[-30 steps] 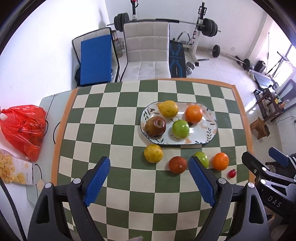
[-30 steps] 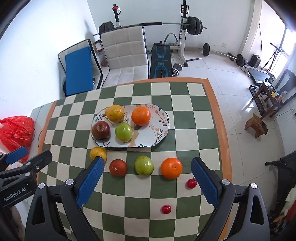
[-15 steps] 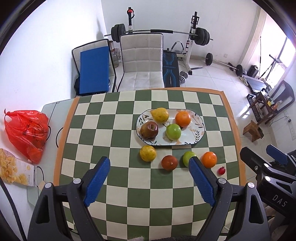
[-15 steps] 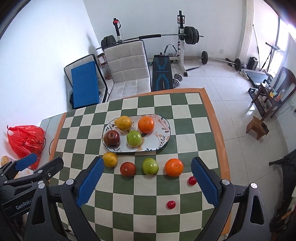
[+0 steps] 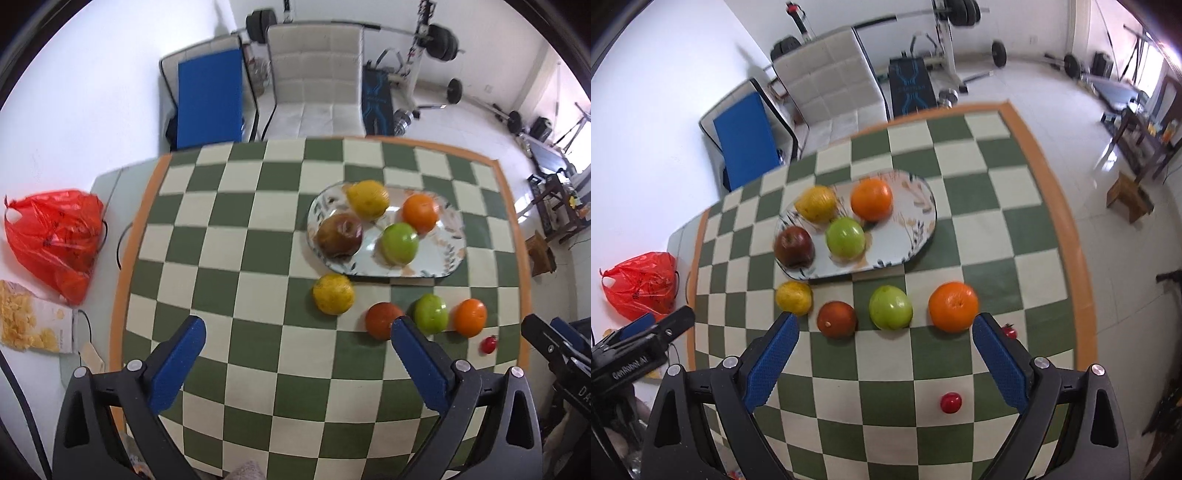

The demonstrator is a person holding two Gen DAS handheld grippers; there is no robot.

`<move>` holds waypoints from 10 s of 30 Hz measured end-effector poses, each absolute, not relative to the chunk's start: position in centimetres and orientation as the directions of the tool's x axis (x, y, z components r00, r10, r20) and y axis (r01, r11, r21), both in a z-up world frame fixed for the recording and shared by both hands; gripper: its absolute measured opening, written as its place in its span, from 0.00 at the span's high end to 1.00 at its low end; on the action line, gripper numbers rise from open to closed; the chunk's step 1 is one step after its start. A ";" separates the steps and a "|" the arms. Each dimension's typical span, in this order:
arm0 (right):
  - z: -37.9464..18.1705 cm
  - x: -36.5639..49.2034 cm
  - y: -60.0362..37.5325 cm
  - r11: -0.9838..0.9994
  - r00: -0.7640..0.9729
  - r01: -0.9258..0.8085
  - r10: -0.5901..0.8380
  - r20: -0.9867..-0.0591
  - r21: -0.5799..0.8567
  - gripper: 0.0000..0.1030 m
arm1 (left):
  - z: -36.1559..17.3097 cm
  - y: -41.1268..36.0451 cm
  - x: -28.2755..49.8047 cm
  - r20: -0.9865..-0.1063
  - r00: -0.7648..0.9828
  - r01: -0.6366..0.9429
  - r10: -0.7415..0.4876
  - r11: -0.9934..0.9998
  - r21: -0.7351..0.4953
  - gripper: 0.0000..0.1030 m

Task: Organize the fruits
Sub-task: 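Lift both tools back from the plate toward the remaining fruits, then grasp the yellow pear with left while right grasps the second green apple, then place the yellow pear with left while right places the green apple on the plate, then withdraw both tools from the plate toward the remaining oranges, then grasp the large orange with right while left grasps the blood orange, then carry the orange with right while left carries the blood orange onto the plate, then withdraw both tools from the plate toward the red cherry tomatoes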

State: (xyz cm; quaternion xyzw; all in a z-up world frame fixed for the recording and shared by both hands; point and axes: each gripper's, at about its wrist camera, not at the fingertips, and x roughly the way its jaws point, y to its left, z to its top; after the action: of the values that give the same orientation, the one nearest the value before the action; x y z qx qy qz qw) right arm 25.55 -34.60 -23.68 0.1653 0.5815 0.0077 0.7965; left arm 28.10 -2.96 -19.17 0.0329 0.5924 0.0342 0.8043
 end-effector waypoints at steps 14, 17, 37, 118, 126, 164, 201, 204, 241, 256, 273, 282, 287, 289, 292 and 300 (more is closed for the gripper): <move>-38.9 31.1 -32.0 0.930 0.077 0.214 0.290 -0.954 0.299 0.30 | -33.0 -1.9 35.9 -0.998 -0.056 -0.082 -0.029 0.996 -0.024 0.00; -40.2 31.8 -31.3 0.939 0.048 0.199 0.278 -0.959 0.282 0.34 | -35.0 -3.2 36.9 -0.995 -0.096 -0.024 -0.021 1.000 -0.019 0.00; -41.4 27.1 -28.2 0.966 -0.052 0.085 0.249 -0.967 0.244 0.42 | -36.5 -4.5 27.7 -0.992 -0.123 0.049 -0.013 0.999 -0.019 0.47; -26.8 33.6 -32.4 0.995 0.307 0.071 0.048 -0.950 0.073 0.08 | -22.6 -4.4 34.9 -0.953 0.293 0.009 0.073 0.997 0.079 0.09; -22.0 29.2 -33.0 0.992 0.380 0.079 0.059 -0.923 0.097 0.08 | -18.1 -4.9 30.4 -0.922 0.384 0.013 0.050 0.998 0.059 0.09; -18.3 23.3 -36.7 0.966 0.438 0.124 0.152 -0.886 0.227 0.04 | -15.5 -6.1 25.9 -0.927 0.375 0.029 0.002 0.999 0.014 0.00; -41.7 30.1 -36.1 0.962 0.023 0.115 0.247 -0.969 0.248 0.36 | -36.5 -12.0 31.9 -0.992 -0.093 0.049 -0.087 0.995 -0.091 0.49; -41.6 30.0 -36.7 0.939 0.025 0.155 0.308 -0.951 0.308 0.37 | -34.4 -11.5 31.3 -0.992 -0.064 0.052 -0.108 0.992 -0.111 0.49; -39.0 47.0 -38.6 0.910 0.166 0.210 0.326 -0.931 0.356 0.36 | -32.1 -8.8 47.1 -0.988 -0.103 0.009 -0.116 0.993 -0.118 0.40; -33.8 43.9 -37.3 0.954 0.241 0.132 0.231 -0.943 0.268 0.12 | -29.3 -8.3 45.4 -0.989 -0.034 0.012 -0.145 0.989 -0.146 0.12; -25.4 32.8 -33.5 0.994 0.367 0.053 0.070 -0.927 0.096 0.06 | -22.5 -6.0 34.6 -0.964 0.262 0.019 0.042 0.999 0.049 0.05; -19.4 28.0 -32.9 0.996 0.464 0.040 0.057 -0.884 0.085 0.06 | -17.4 -6.4 29.5 -0.923 0.385 0.036 0.028 0.998 0.045 0.06; -16.5 25.0 -32.9 0.995 0.516 0.044 0.055 -0.855 0.090 0.06 | -14.7 -6.1 27.0 -0.901 0.434 0.035 0.013 0.999 0.031 0.05; -15.3 23.7 -32.9 0.996 0.537 0.041 0.042 -0.842 0.076 0.06 | -13.9 -5.9 26.0 -0.889 0.457 0.031 0.019 0.999 0.037 0.06; -14.1 22.0 -32.8 0.996 0.553 0.035 0.047 -0.832 0.079 0.06 | -12.6 -5.8 24.5 -0.874 0.485 0.034 0.013 0.999 0.034 0.05; -10.9 17.3 -32.6 0.995 0.598 0.041 0.049 -0.800 0.091 0.06 | -9.8 -5.6 20.7 -0.844 0.535 0.043 -0.026 0.999 -0.003 0.05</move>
State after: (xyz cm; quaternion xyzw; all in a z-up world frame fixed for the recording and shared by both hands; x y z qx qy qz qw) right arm 17.30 -32.62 -10.92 0.0498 0.4482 0.0023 0.8925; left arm 20.68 -5.64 -9.80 0.0090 0.4816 -0.0197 0.8761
